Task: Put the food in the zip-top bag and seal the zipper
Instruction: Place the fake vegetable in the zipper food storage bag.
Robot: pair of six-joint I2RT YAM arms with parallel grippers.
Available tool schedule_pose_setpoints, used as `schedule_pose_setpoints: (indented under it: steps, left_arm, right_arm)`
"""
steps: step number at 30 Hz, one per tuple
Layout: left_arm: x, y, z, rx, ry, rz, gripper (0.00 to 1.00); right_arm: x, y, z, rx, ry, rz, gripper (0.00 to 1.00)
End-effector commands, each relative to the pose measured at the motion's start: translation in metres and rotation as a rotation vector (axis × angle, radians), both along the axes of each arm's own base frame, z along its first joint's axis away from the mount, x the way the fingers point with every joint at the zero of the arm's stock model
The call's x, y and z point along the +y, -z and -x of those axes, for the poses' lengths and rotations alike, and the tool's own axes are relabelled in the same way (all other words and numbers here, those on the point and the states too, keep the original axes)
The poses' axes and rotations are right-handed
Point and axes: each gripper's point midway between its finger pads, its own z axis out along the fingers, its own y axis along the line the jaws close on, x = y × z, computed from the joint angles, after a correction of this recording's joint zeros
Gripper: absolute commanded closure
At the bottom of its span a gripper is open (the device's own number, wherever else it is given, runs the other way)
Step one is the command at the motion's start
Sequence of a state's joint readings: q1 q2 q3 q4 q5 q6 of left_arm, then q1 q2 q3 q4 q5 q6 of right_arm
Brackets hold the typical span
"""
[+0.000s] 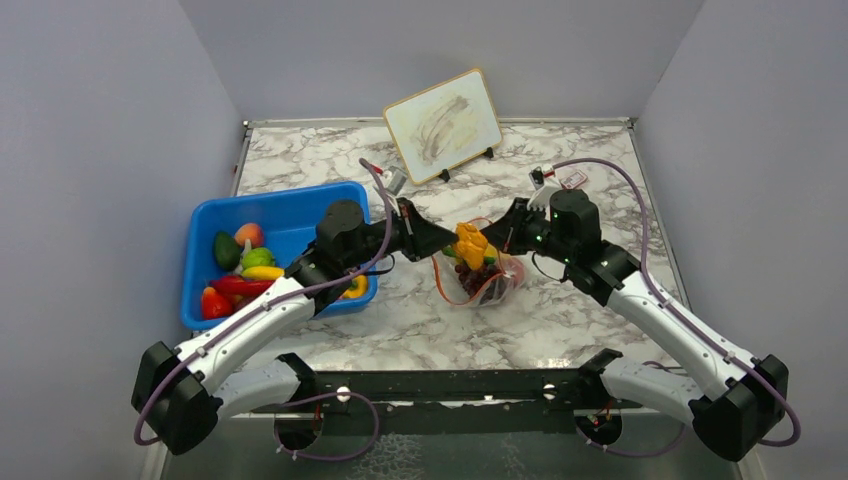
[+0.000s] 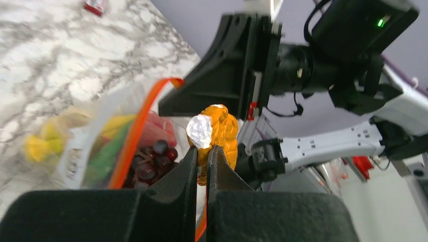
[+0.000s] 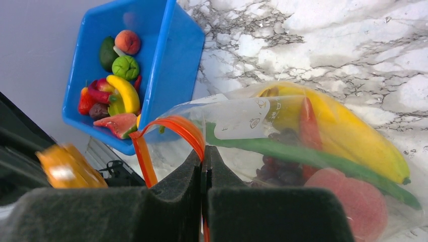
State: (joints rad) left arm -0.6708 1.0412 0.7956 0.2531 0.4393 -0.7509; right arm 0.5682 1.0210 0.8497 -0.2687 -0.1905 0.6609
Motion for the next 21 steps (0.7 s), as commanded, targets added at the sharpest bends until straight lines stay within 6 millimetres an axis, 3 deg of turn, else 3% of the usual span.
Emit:
schedule_pose_setpoints:
  steps: [1, 8, 9, 12, 14, 21]
  left_arm:
    - [-0.018, 0.011, 0.008, -0.06, 0.041, -0.023, 1.0]
    - [-0.019, 0.029, -0.004, -0.067, -0.013, -0.077, 1.0]
    - [-0.019, 0.03, -0.006, -0.068, -0.017, -0.086, 0.96]
    - [-0.018, 0.035, -0.011, -0.058, -0.041, -0.112, 0.67]
    - [-0.015, 0.037, -0.015, -0.055, -0.066, -0.129, 0.56]
    - [-0.006, 0.029, -0.027, -0.085, -0.141, -0.169, 0.4]
  right_arm:
    - [0.0, -0.034, -0.011, -0.085, 0.037, -0.036, 0.99]
    - [-0.003, -0.038, -0.008, -0.098, 0.034, -0.035, 0.99]
    - [-0.004, -0.037, -0.008, -0.098, 0.036, -0.034, 0.99]
    - [-0.005, -0.035, -0.005, -0.098, 0.036, -0.035, 0.99]
    - [-0.006, -0.037, -0.003, -0.102, 0.036, -0.04, 0.99]
    - [-0.008, -0.037, 0.0, -0.107, 0.034, -0.04, 0.99]
